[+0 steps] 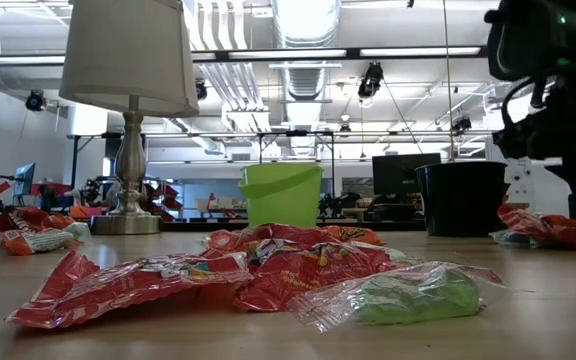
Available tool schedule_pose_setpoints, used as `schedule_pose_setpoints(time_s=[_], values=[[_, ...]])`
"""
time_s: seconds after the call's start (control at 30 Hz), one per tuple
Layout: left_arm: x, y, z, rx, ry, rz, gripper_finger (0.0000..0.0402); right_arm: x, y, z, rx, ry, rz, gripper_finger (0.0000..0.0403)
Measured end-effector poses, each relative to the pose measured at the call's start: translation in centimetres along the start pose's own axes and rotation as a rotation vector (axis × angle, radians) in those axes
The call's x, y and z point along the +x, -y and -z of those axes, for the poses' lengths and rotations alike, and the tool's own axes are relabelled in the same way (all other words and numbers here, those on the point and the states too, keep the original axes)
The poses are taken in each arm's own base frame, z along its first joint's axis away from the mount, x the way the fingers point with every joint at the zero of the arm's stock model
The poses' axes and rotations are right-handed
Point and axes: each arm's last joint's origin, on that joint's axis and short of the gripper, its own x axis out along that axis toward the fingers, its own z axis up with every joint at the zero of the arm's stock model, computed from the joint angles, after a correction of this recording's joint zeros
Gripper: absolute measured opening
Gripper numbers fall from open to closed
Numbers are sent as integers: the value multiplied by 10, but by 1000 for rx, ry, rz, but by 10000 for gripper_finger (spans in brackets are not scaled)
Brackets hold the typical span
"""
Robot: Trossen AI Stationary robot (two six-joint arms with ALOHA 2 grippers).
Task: Sort candy
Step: Put the orange candy into the black bucket
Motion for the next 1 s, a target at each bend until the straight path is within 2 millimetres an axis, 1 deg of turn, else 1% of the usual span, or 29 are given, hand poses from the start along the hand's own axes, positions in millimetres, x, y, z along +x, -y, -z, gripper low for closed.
schedule_pose_setpoints(time_s=[0.13,0.27,0.37,0.57,0.67,0.83,1.0], values=[[0,0,0,0,2,-3,115,6,5,2,13,-12,16,206],[0,0,0,0,1,-4,115,8,4,2,14,-7,0,197],[0,0,0,0,1,-3,115,9,4,2,14,-8,1,172],[0,0,0,1,0,-4,115,10,5,2,14,-9,2,102],[0,0,0,2,-1,-4,115,9,5,2,13,-17,-3,74],[0,0,0,2,-1,-4,115,7,2,3,12,-53,-26,56],[0,0,0,2,-1,-4,115,-7,-10,-1,8,-61,-96,54]])
